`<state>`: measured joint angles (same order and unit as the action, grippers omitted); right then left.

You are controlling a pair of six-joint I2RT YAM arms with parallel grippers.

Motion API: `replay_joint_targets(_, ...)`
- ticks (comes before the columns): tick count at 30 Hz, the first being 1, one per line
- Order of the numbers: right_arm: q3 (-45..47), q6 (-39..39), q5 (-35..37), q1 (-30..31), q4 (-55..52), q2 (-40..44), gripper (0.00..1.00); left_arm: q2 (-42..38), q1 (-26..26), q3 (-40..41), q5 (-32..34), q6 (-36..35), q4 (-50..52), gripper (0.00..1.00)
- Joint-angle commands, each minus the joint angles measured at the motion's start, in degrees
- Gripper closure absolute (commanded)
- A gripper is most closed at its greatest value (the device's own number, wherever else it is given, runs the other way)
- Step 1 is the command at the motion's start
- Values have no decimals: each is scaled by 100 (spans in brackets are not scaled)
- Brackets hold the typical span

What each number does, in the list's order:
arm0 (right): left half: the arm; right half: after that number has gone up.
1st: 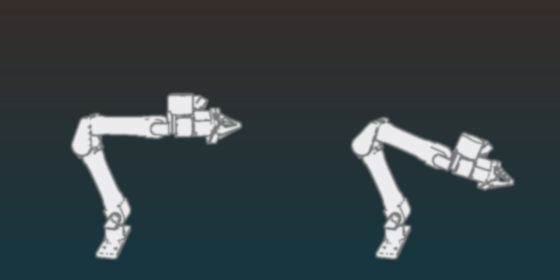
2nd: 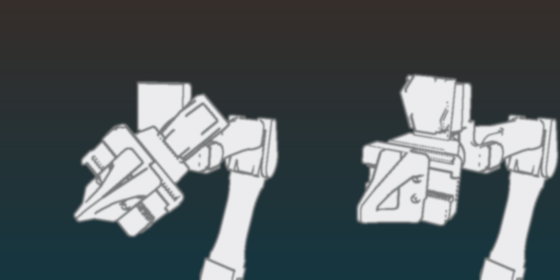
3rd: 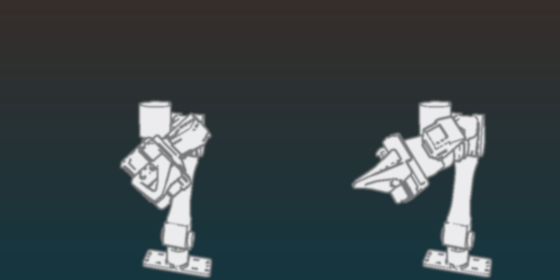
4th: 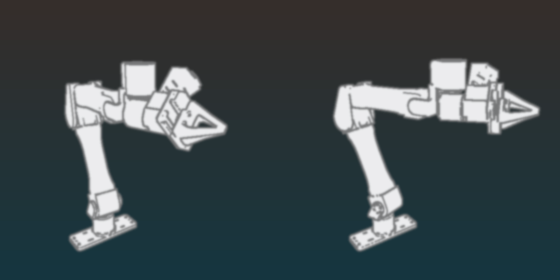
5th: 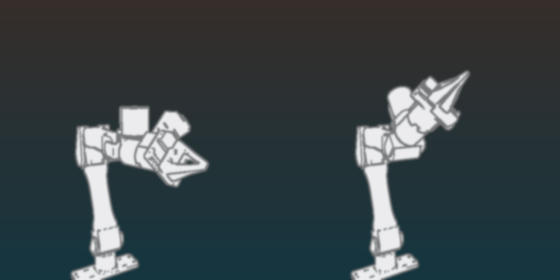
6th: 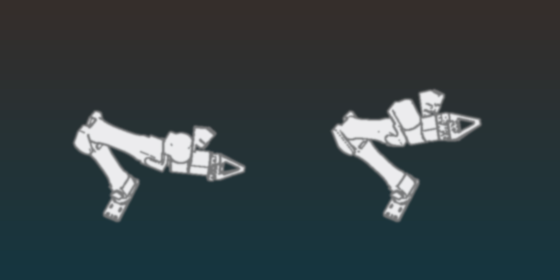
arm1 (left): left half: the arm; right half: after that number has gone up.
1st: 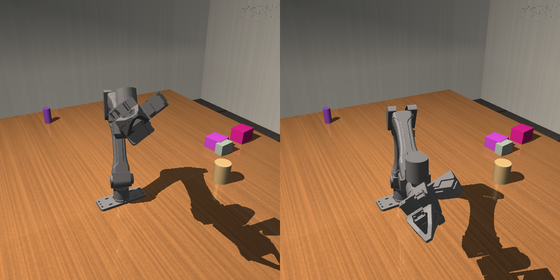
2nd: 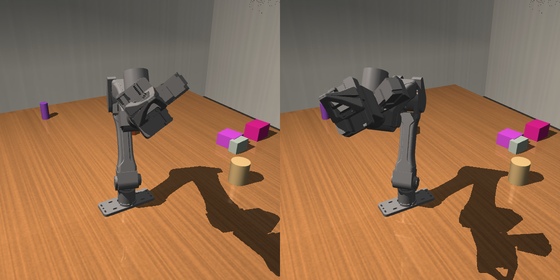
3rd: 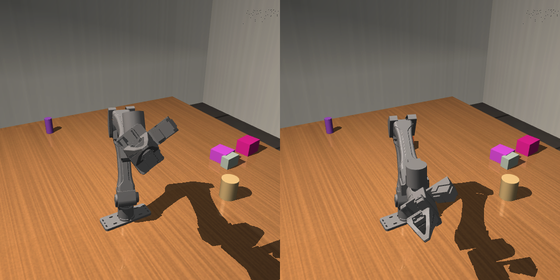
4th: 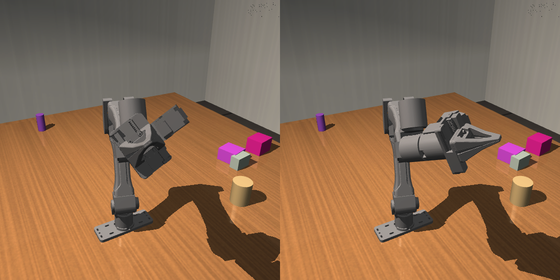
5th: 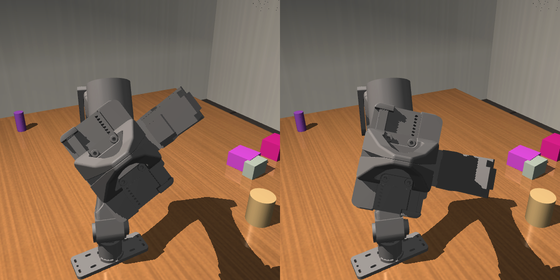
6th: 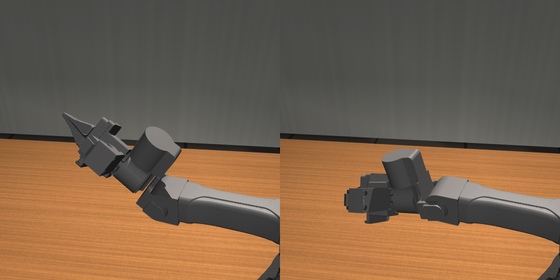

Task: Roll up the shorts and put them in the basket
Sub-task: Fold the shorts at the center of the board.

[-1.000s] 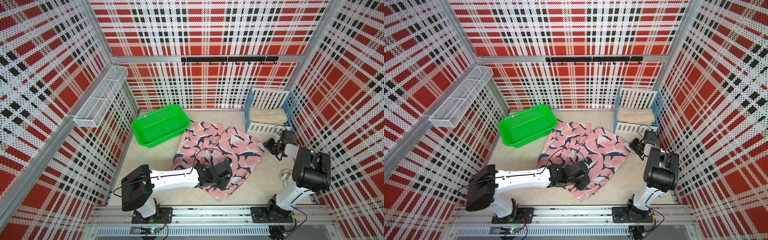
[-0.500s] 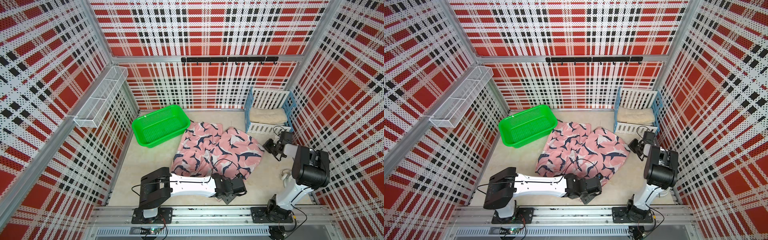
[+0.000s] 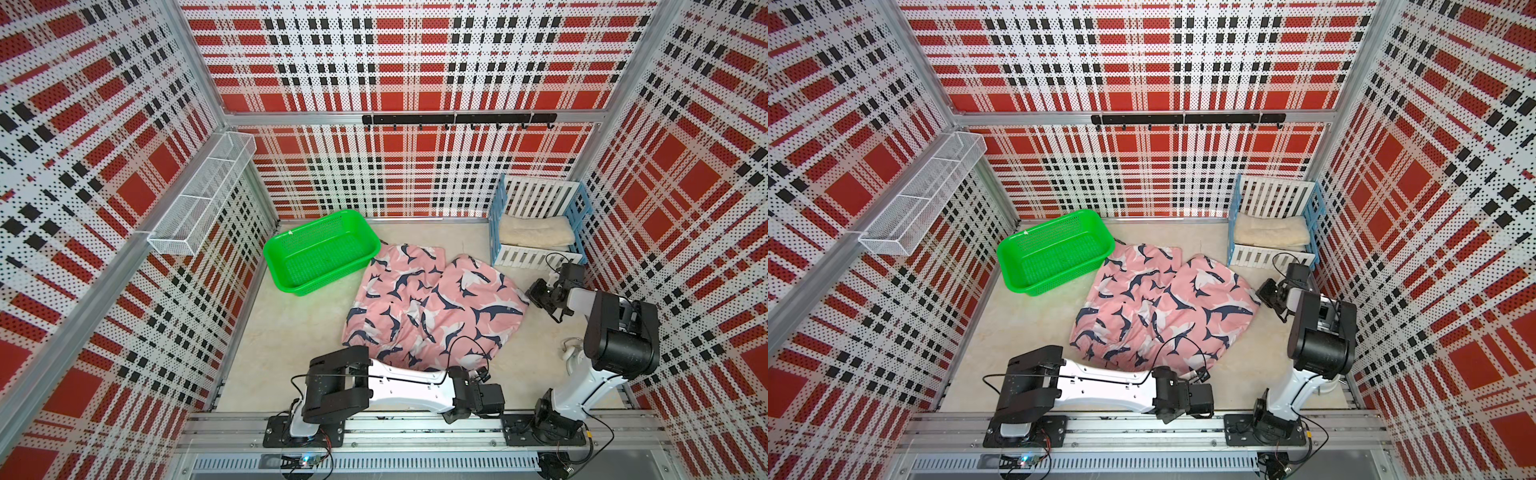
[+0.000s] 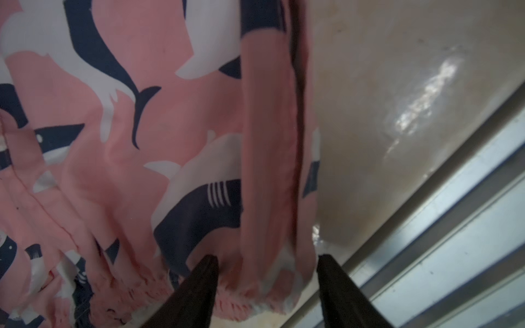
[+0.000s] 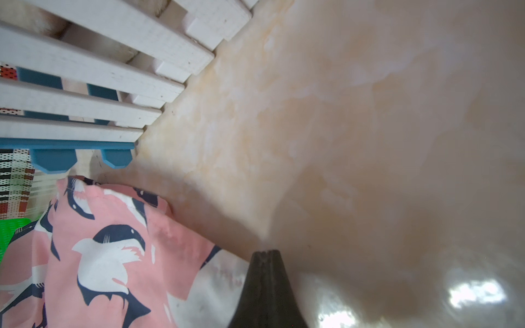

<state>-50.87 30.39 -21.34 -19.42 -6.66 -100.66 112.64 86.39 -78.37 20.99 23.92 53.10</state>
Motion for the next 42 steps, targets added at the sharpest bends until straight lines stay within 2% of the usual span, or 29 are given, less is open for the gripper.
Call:
replay_joint_targets(1,-133,-101,95,-53,-117,160,100,8,9,149,163,166,194,38)
replay_joint_targets(4,-175,-104,128,-53,-130,157,100,114,1,245,-55,123,-34,46)
replay_joint_targets(6,-202,-99,126,-53,-139,159,100,167,-8,234,-131,42,-129,63)
replay_joint_targets(9,-180,-48,119,-64,-100,225,100,127,-51,217,-264,-73,-245,82)
replay_joint_targets(12,-30,85,227,-119,16,525,100,24,-83,133,-526,-245,-363,97)
replay_joint_targets(17,263,338,750,-409,-64,1637,100,-512,-250,81,-852,-696,-585,100)
replay_joint_targets(25,105,480,1259,-1014,-684,3425,100,-1638,-307,-56,-1852,-881,-1346,100)
replay_joint_targets(29,-225,542,1299,-988,-864,3907,100,-1913,-322,199,-1757,-743,-1501,100)
replay_joint_targets(31,-484,507,1394,-645,-949,3903,100,-2156,-449,490,-1730,-560,-1590,100)
replay_joint_targets(35,-1312,342,2173,758,-1268,3391,100,-2863,-982,1285,-1475,95,-1801,100)
replay_joint_targets(38,-1792,512,2580,1749,-1097,2822,100,-3334,-1587,1975,-1400,550,-1911,100)
replay_joint_targets(42,-2424,716,2888,2687,-795,1801,100,-3785,-2272,2745,-1424,963,-2050,100)
